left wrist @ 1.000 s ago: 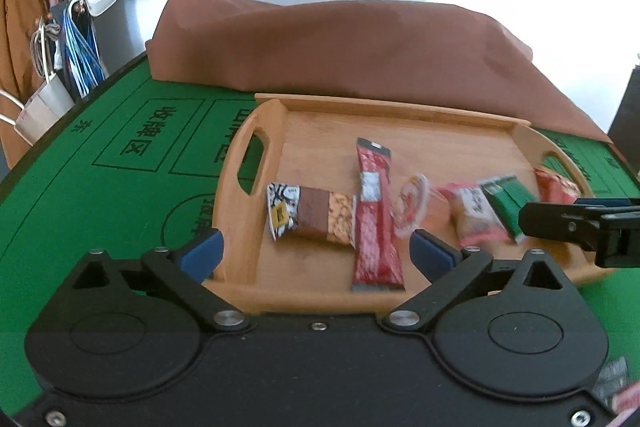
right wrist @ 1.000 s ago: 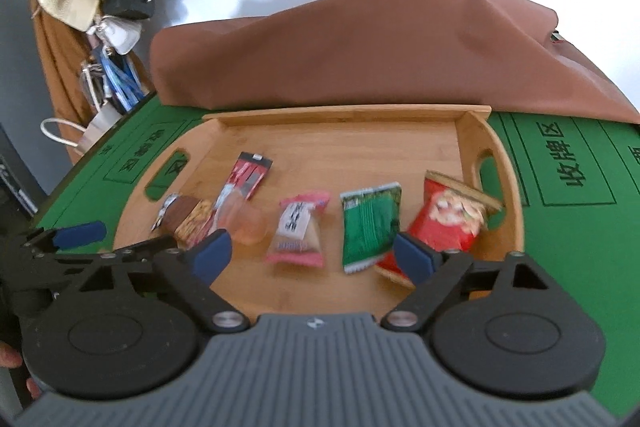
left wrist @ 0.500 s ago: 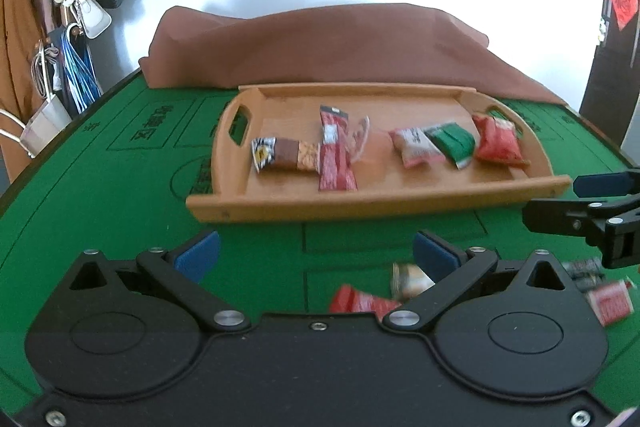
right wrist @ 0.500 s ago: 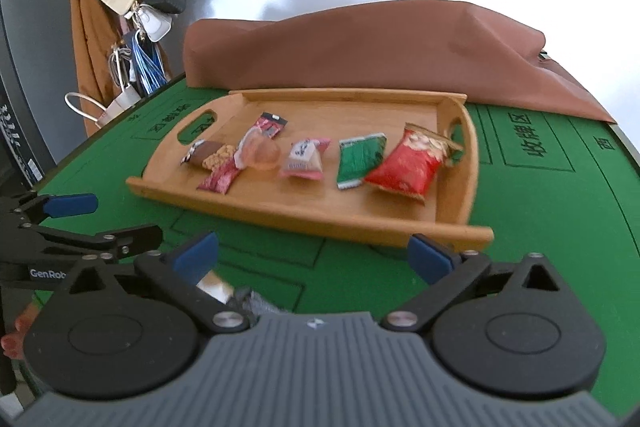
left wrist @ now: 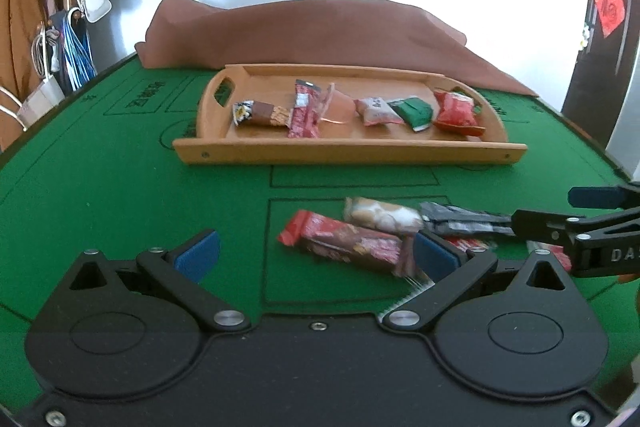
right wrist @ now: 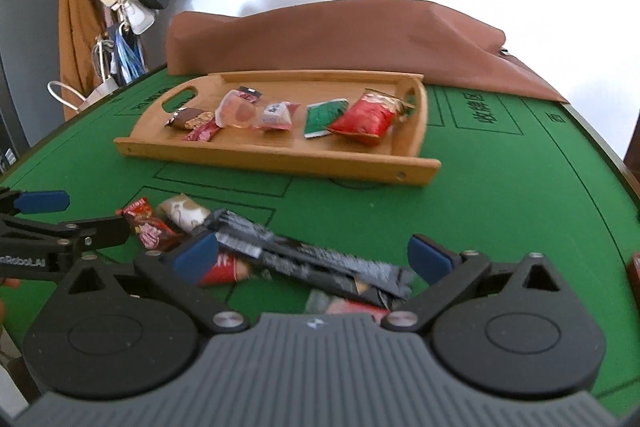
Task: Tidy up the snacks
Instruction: 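Move both tools back over the snack pile, then grasp the white pastry bag with the left tool while the right tool grasps the red wafer bar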
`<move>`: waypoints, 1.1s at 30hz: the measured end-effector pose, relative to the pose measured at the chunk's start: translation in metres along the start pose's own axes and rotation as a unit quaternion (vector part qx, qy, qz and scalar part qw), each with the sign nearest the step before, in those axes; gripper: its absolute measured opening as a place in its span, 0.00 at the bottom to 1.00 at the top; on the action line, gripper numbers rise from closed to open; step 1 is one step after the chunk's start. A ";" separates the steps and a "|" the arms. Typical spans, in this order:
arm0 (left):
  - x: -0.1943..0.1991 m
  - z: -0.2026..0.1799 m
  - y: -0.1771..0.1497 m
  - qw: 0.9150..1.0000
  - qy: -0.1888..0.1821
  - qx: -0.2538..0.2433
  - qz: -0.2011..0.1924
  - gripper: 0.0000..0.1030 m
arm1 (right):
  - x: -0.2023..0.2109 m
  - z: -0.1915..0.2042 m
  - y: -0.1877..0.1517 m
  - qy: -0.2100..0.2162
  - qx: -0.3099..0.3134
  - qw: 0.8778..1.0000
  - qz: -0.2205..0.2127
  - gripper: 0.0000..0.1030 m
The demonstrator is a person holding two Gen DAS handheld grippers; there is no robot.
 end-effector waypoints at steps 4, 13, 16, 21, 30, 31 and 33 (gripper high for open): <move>0.012 -0.006 -0.009 1.000 -0.013 0.009 -0.008 1.00 | 0.010 -0.006 -0.010 -0.010 -0.008 1.000 -0.005 1.00; 0.033 -0.025 -0.025 1.000 -0.027 0.003 -0.010 1.00 | 0.025 -0.023 -0.030 -0.023 -0.026 0.999 0.000 1.00; 0.038 -0.031 -0.029 0.999 -0.037 0.001 -0.009 1.00 | 0.024 -0.024 -0.034 -0.029 -0.019 0.999 0.004 1.00; 0.039 -0.040 -0.036 0.998 -0.057 0.003 0.008 1.00 | 0.025 -0.031 -0.034 -0.028 -0.028 0.999 0.006 1.00; 0.038 -0.061 -0.044 0.996 -0.079 0.002 0.028 1.00 | 0.031 -0.050 -0.035 -0.064 -0.036 0.997 0.002 1.00; 0.038 -0.064 -0.045 0.997 -0.075 -0.001 0.027 1.00 | 0.031 -0.052 -0.035 -0.063 -0.040 0.997 0.003 1.00; 0.036 -0.069 -0.045 0.998 -0.064 -0.003 0.026 1.00 | 0.030 -0.053 -0.036 -0.059 -0.044 0.997 0.004 1.00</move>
Point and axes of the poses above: each gripper's, at about its wrist camera, not at the fingertips, and x roughly against the way its jaws point, z to its left, y to its top, the point moved 1 cm from there along -x, roughly the way its jaws point, and after that the axes turned 1 degree about -x, right-handed, at the moved point
